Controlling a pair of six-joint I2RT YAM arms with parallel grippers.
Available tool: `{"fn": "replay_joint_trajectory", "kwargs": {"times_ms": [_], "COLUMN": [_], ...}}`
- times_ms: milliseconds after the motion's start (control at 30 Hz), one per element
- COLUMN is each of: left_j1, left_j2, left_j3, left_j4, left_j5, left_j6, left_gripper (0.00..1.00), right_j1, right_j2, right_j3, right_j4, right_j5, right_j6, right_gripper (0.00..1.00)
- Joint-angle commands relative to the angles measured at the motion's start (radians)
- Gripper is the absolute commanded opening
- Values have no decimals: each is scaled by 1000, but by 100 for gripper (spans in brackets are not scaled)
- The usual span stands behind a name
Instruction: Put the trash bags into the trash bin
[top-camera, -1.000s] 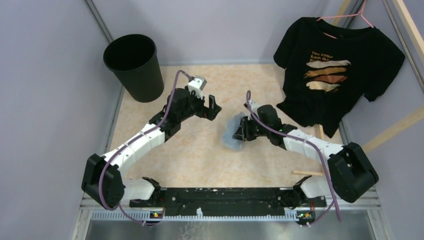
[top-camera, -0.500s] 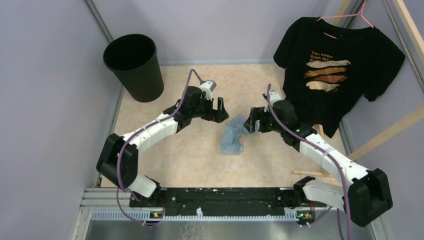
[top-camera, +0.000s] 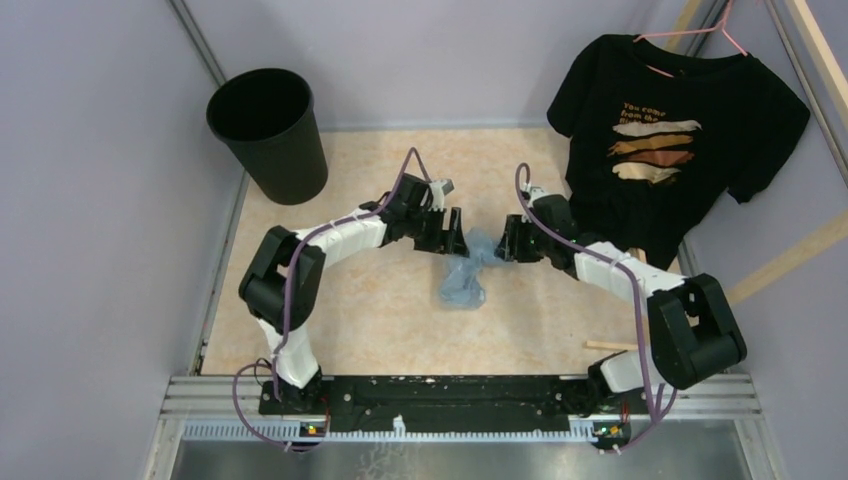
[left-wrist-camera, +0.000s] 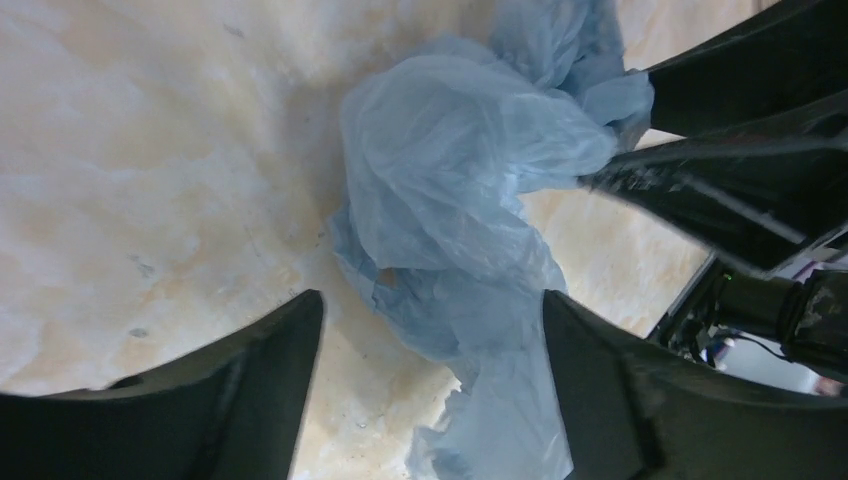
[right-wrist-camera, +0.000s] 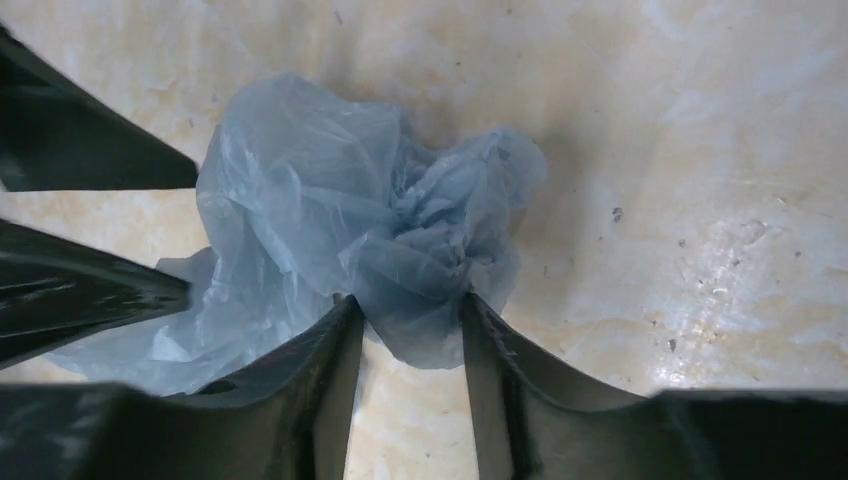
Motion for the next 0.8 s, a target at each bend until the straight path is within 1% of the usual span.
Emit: {"fn": "replay_joint_trajectory", "kwargs": {"times_ms": [0, 67, 100, 133, 233, 300, 367, 433, 500, 567, 633, 767], "left_j1": [-3, -2, 1, 6, 39, 68, 97, 115, 118, 118, 119, 137], "left_j2": [65, 84, 88, 86, 60, 36, 18, 7, -5, -23, -41, -78], "left_j3": [57, 89, 104, 112, 110, 96, 71, 34, -5, -36, -43, -44], "left_j4": [-76, -126, -138, -153, -140, -104, -27, 89, 226, 313, 318, 311], "left_j5": [92, 79, 73, 70, 102, 165, 288, 430, 535, 576, 563, 547], "left_j6": [-13, -1, 8, 14, 17, 11, -14, -72, -140, -183, -175, -160], "left_gripper": [75, 67, 61, 55, 38, 27, 17, 10, 1, 0, 0, 0], "right_j1": [-15, -28, -38, -51, -113, -147, -152, -152, -152, -152, -152, -152], "right_j2": [9, -9, -23, -36, -95, -128, -150, -169, -187, -204, -216, -229], "right_j3": [4, 0, 0, 2, -12, -26, -24, -20, -15, -6, 7, 19], "right_j4": [119, 118, 102, 70, 28, 10, -27, -54, -73, -91, -120, -168], "right_j5": [-61, -54, -39, -23, -47, -80, -83, -85, -91, -75, -40, 36], "right_j6": [34, 29, 25, 21, 8, -3, -32, -47, -60, -70, -78, -88], "right_gripper": [31, 8, 1, 0, 0, 0, 0, 0, 0, 1, 3, 4]}}
